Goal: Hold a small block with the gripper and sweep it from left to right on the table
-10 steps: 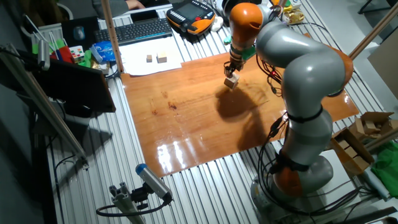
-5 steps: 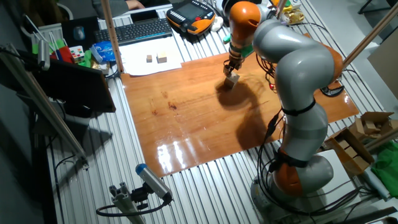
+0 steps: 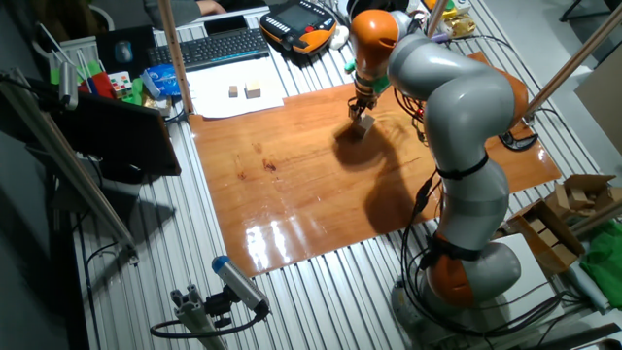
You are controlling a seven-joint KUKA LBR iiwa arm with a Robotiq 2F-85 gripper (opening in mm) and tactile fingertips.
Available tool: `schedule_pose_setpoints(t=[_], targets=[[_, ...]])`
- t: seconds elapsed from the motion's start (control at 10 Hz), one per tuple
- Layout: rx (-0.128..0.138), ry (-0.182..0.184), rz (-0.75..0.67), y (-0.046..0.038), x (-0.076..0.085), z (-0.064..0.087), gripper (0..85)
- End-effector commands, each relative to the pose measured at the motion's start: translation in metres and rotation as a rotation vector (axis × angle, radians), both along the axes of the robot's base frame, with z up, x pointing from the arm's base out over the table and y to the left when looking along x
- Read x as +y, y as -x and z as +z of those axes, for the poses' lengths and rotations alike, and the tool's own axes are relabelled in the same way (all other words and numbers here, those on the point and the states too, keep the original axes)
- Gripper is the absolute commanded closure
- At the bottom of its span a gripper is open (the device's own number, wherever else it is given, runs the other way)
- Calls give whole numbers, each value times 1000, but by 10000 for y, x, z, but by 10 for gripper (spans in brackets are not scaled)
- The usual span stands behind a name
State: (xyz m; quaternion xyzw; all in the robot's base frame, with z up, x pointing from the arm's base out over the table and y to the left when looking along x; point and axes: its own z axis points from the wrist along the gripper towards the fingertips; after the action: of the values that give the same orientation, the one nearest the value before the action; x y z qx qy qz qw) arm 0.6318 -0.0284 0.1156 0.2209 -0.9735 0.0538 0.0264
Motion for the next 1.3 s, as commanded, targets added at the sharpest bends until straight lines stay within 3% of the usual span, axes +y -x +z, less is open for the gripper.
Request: schedule_pose_setpoints(t=[0.0,0.2,0.5,0.8,1.2], targets=[[25,-12,-7,0,2,-3,183],[88,-64,-39,0,2,-3,187],[81,-42,-38,0,2,-3,173],[76,-61,-6,-42,-32,-44,103],[85,-49,-7,-83,-71,-147,60]])
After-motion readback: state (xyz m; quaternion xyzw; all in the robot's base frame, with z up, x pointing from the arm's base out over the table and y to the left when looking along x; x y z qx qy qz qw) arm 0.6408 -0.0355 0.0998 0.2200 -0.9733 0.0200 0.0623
